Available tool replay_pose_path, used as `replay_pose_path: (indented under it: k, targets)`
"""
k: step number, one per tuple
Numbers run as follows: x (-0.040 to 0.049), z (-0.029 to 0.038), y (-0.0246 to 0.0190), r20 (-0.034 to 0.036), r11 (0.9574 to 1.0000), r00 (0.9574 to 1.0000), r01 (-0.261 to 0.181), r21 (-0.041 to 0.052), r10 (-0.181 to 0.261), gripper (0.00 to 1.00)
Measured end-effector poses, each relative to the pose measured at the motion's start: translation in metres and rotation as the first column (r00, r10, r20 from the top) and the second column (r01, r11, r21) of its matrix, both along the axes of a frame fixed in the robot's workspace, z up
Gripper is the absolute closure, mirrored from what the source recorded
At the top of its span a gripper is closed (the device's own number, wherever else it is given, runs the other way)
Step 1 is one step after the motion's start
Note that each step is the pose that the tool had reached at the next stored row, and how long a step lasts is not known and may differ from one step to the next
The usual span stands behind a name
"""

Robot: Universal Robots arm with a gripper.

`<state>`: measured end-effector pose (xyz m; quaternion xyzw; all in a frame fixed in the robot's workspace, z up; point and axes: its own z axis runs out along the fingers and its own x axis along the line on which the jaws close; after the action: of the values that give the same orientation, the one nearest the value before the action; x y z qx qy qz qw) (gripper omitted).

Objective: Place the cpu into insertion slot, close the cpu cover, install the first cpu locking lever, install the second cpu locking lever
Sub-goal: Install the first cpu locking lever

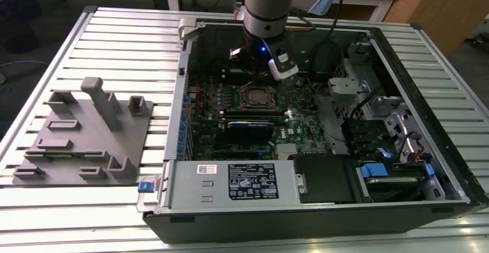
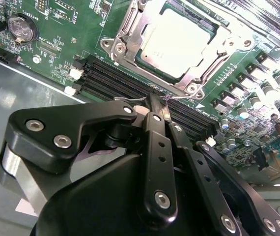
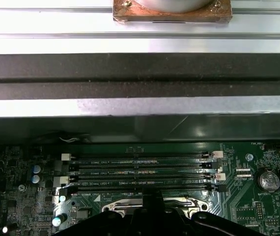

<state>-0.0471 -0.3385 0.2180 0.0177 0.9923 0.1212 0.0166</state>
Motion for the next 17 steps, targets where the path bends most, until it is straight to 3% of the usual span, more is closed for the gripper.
replay_pose_path:
  k: [17]
  targets:
    - [0.0000,-0.0044,0.0000,0.0027,1.0000,1.0000,0.000,0.0000,0.000,0.90]
